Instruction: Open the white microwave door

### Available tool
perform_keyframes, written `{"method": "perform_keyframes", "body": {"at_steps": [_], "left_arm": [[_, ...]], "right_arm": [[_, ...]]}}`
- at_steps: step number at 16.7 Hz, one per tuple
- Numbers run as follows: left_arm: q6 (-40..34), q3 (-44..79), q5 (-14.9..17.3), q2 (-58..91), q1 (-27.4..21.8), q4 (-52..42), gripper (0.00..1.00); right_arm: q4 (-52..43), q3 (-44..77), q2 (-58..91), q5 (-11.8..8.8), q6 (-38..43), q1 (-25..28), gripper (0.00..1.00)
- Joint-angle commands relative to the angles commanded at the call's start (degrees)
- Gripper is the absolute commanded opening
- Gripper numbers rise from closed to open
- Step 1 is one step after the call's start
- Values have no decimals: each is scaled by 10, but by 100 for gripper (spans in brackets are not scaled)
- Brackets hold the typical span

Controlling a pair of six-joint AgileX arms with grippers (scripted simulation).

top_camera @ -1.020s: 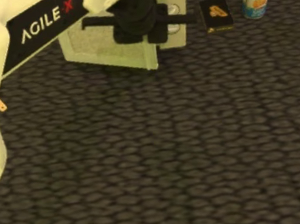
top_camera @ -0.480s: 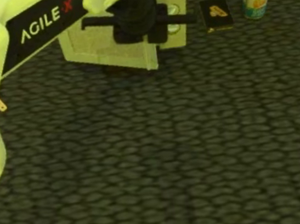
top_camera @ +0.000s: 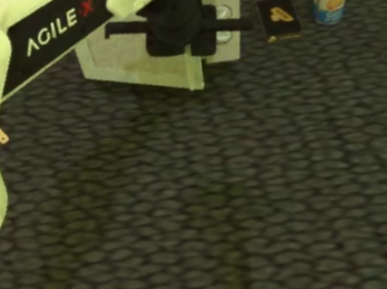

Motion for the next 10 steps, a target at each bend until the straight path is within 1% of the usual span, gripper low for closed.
{"method": "perform_keyframes", "body": {"at_steps": [6, 10], "left_arm": [[-1, -3, 4, 0, -4, 2, 0], [36, -57, 20, -36, 6, 28, 0]], "right_arm": [[0, 0, 0, 0, 0, 0, 100], [0, 0, 0, 0, 0, 0, 100]]}}
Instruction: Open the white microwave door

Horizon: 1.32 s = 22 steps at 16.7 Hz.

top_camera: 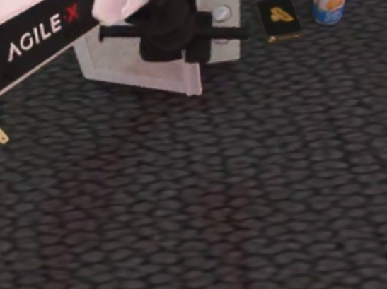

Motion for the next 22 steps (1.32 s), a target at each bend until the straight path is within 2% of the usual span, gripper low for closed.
{"method": "perform_keyframes", "body": {"at_steps": [3, 22], "left_arm": [[26, -34, 13, -21, 4, 17, 0], [27, -35, 13, -22, 4, 17, 0]], "right_arm": [[0, 0, 0, 0, 0, 0, 100], [0, 0, 0, 0, 0, 0, 100]]}}
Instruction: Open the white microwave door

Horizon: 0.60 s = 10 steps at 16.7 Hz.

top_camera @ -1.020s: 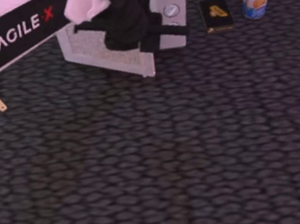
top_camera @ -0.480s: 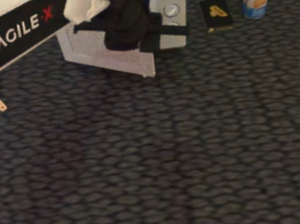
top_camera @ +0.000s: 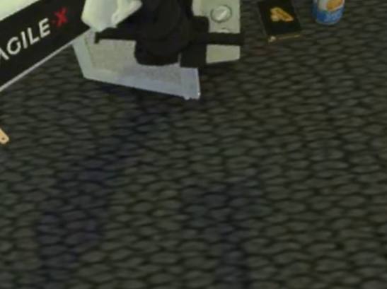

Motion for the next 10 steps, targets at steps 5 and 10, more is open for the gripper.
{"method": "perform_keyframes", "body": {"at_steps": [5, 10], "left_arm": [[0, 0, 0, 0, 0, 0, 0], [23, -31, 16, -19, 4, 13, 0]], "right_arm": [[0, 0, 0, 0, 0, 0, 100], [0, 0, 0, 0, 0, 0, 100]]}}
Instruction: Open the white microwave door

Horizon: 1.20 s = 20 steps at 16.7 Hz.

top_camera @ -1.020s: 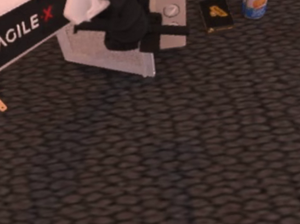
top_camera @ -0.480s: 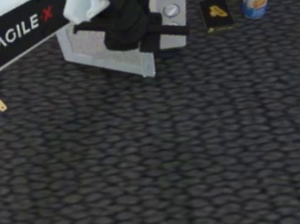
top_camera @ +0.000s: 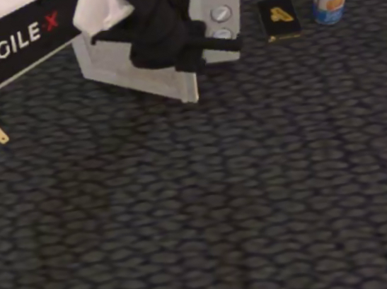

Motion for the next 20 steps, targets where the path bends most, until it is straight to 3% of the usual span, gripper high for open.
{"method": "perform_keyframes", "body": {"at_steps": [5, 20], "left_arm": [[44, -47, 22, -33, 11, 21, 0], [44, -47, 22, -33, 11, 21, 0]], "right_arm": [[0, 0, 0, 0, 0, 0, 100], [0, 0, 0, 0, 0, 0, 100]]}}
